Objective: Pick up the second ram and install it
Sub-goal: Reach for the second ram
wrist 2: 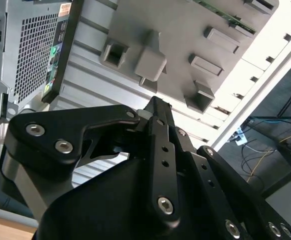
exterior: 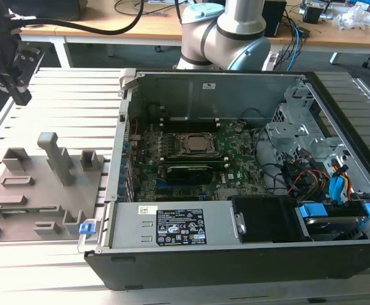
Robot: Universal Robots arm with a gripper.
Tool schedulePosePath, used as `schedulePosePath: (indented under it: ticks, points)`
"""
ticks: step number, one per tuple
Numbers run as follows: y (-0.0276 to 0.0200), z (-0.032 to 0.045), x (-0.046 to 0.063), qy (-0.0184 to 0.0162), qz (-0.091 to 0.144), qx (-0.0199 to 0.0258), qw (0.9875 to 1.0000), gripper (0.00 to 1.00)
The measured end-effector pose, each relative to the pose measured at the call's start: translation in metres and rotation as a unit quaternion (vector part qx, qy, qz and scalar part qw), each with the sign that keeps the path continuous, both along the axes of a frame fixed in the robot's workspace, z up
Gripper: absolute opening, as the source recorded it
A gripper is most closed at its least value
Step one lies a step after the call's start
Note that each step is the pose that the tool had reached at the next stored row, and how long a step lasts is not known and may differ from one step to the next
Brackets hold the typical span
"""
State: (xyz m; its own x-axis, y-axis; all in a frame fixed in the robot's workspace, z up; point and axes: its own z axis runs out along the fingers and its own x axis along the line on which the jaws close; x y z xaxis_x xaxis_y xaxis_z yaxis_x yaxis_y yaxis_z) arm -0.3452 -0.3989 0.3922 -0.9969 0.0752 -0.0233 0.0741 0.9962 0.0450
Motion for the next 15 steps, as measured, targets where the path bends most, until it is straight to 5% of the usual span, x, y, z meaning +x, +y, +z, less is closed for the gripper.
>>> schedulePosePath:
  ticks: [11, 15]
  points:
    - [0.0000, -0.0006, -0.031, 0.0000, 0.000, 0.0000, 1.0000, 0.11]
    - [-0.0035, -0.0008, -0.037, 0.0000, 0.000, 0.0000, 1.0000, 0.11]
